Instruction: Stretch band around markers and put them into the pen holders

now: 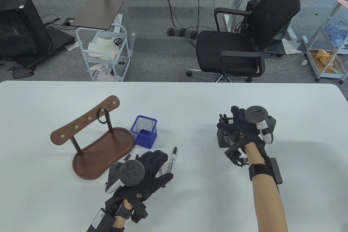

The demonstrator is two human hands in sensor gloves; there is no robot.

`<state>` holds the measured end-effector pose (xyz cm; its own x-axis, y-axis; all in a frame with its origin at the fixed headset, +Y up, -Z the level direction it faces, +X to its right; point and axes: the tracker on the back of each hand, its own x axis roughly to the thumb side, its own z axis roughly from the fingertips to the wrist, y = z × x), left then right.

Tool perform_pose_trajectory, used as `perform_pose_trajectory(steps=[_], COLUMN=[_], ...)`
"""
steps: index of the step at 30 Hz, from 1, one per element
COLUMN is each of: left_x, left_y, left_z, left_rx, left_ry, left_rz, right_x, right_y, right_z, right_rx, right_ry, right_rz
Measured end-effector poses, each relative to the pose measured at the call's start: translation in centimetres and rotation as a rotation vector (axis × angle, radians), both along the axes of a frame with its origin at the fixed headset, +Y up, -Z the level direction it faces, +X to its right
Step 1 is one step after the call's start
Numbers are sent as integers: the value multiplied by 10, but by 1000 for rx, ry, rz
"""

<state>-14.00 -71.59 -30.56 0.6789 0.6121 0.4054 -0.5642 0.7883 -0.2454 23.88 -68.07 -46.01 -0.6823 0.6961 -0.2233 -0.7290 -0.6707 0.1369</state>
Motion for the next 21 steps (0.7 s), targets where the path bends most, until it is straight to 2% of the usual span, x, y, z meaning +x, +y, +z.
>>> perform_pose_trajectory(steps=[14, 21], left_x=[-3, -4], left_y=[0, 0], left_z=[1, 2], left_rx=[23, 30], left_ry=[42, 52], left_rz=[-108, -123], right_x=[-33, -62], right_y=[26, 15], right_z=[57, 90], right_rx=[140, 160], right_ry=[177, 299], right_rz=[142, 164])
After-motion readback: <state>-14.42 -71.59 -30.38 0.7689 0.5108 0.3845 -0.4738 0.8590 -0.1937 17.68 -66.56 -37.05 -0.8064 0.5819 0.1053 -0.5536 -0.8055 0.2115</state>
